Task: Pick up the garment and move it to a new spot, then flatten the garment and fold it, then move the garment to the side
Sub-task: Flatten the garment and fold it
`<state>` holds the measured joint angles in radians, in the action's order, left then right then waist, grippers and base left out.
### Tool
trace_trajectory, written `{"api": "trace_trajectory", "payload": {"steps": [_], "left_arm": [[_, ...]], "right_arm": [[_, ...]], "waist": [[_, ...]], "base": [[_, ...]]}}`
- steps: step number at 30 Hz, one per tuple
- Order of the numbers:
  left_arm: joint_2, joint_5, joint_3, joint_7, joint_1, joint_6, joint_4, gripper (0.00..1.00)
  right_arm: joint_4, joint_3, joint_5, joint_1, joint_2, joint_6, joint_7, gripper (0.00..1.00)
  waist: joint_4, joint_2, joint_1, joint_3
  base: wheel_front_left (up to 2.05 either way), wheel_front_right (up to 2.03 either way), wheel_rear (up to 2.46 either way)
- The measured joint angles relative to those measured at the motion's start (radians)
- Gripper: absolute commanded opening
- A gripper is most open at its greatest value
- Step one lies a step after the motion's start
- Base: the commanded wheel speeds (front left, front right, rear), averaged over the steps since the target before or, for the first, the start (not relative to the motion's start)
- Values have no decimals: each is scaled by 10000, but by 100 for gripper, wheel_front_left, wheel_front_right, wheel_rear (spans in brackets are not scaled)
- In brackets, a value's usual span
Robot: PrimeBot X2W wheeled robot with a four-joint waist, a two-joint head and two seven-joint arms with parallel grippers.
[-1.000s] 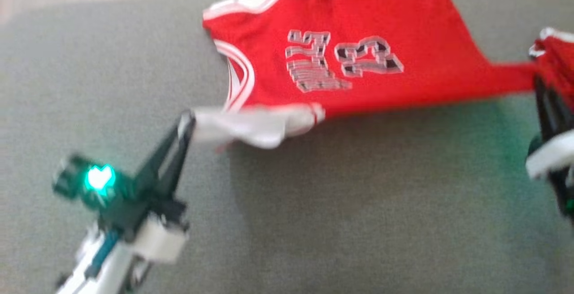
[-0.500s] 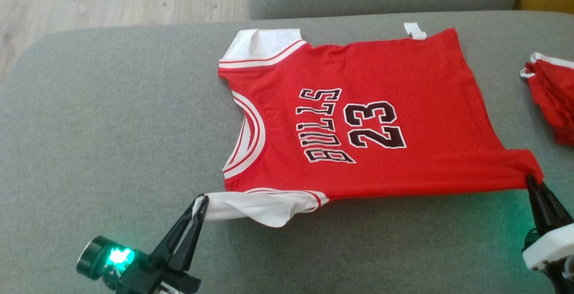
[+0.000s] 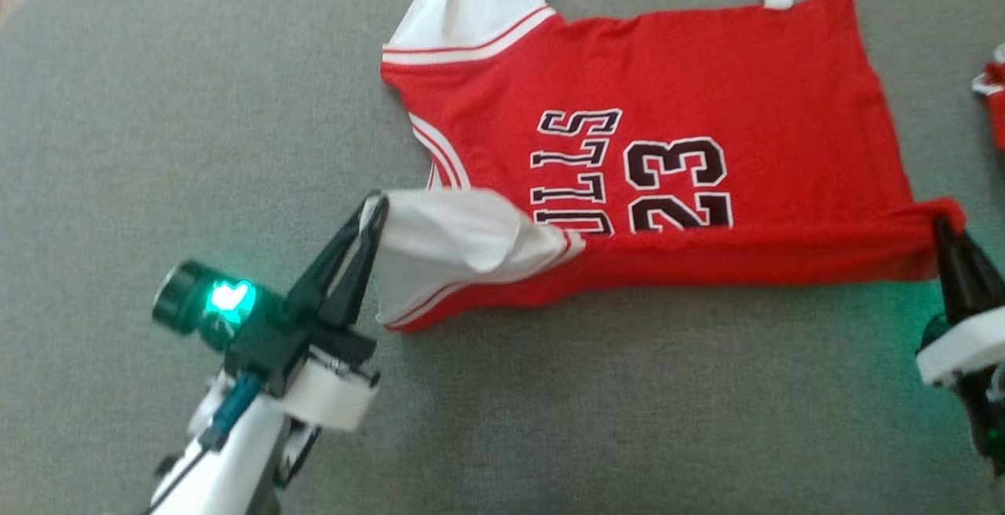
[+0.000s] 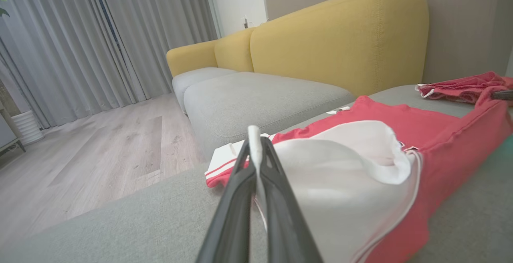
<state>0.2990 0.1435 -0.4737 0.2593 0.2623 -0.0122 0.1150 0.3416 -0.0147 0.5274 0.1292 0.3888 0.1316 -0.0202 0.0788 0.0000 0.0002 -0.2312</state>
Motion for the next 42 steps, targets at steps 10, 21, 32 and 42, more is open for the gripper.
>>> {"api": "trace_trajectory", "payload": {"steps": [10,21,32,42], "left_arm": [[-437,-397,77,2,1884,-596,1250,0],[-1045,-671,474,2,2656,-497,1910,100],[-2057,75,1218,2,526,10,1854,100],[-2451,1193,1367,-27,-903,-121,2644,100]], "right_arm": [[267,123,-276,1187,8,0,119,0],[968,-73,-445,2197,19,0,-336,100],[1076,-176,-255,1821,-280,0,-1181,100],[1139,-291,-81,1399,-405,0,-1300,100]], "waist": [[89,0,0,-811],[191,0,-1,-1351],[153,0,-3,-868],[-129,0,-4,-552]], "base": [[0,0,0],[0,0,0],[0,0,0],[0,0,0]]}}
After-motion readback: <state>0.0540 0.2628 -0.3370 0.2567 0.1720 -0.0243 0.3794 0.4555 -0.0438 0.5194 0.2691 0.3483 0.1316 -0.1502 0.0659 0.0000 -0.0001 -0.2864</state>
